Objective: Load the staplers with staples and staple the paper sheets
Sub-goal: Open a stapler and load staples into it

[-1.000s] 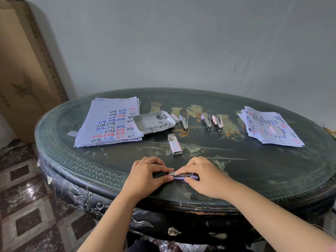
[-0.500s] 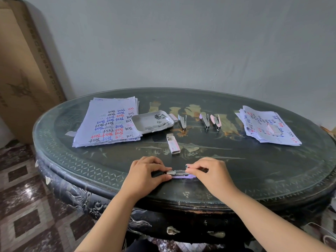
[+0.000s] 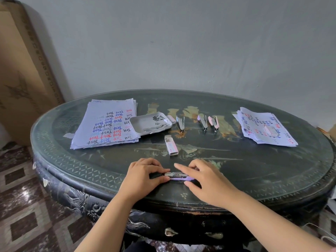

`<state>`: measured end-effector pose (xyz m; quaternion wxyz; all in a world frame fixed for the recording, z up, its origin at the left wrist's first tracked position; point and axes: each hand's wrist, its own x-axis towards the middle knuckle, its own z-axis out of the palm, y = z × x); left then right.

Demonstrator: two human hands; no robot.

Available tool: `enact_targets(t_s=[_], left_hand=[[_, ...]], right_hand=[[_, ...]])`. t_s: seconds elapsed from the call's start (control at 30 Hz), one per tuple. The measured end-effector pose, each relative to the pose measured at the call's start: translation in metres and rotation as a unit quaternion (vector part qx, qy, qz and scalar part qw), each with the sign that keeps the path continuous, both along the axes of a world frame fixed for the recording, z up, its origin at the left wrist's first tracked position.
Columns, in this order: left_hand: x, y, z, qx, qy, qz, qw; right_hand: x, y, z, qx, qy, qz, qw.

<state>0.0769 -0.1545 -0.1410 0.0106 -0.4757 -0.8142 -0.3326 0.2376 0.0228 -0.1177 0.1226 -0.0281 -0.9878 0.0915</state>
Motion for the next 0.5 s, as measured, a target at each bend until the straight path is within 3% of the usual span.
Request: enact_targets(t_s=[0.13,0.2,0.4,0.5], left_hand=[[-0.001,0.0,-0.001,0.007,-0.003,-0.001,1.0],[-0.001,0.0,-0.002,0.011,-0.004,0.0,1.0],[-0.001,0.001,-0.001,0.007,-0.013,0.003,1.0],[0.0,0.001,0.0,-0.001,-0.015,0.005,1.0]], right_hand=[[0.013,0.018,0.023,-0.014,-0.091,-0.124,0.988],[0.021,0.031,0.034,-0.064,-0.154,-0.173,0.971],[0.03,0.043,0.041,-0.334,-0.069,-0.209,0.916],[0.033,0.04,0.04,-0.36,-0.066,-0.184,0.912]])
